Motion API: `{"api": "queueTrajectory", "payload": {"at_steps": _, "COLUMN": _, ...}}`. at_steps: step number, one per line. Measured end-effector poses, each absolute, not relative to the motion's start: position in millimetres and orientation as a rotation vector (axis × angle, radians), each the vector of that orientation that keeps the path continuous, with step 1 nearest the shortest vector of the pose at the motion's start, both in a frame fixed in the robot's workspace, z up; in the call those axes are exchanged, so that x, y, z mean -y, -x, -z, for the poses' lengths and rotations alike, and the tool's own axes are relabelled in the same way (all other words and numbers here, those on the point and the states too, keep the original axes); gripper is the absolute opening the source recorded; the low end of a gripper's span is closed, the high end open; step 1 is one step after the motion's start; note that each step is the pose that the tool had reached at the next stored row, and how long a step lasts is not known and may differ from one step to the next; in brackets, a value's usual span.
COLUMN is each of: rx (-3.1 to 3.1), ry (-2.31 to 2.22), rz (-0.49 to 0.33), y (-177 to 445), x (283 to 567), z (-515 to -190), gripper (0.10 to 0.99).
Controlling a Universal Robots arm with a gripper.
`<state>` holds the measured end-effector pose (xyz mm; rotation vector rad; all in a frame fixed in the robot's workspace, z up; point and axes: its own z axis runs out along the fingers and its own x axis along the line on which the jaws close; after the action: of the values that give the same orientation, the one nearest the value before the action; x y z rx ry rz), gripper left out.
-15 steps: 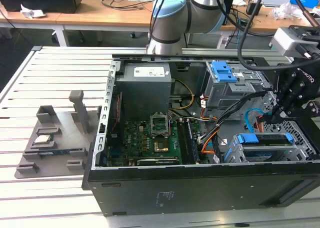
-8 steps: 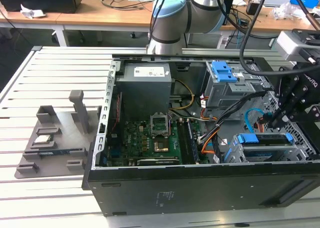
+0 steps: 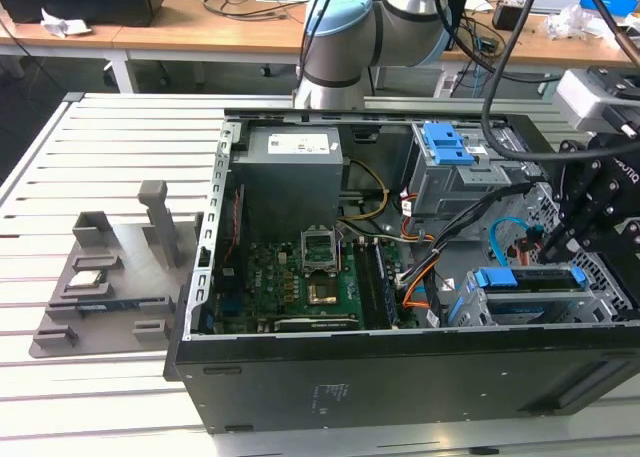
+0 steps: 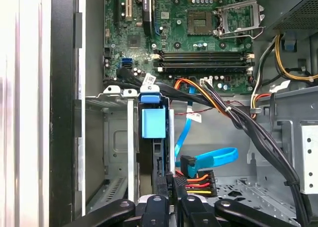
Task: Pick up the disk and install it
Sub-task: 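Insert the first disk wire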
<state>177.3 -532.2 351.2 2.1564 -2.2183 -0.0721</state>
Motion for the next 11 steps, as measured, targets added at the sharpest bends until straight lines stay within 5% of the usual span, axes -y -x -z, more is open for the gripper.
{"api": "queueTrajectory", "payload": {"at_steps": 11, "rx": 2.253, "ry": -2.122, "rz": 0.072, "y": -185.8, "x": 535.9, "z": -344.3, "gripper": 0.165}}
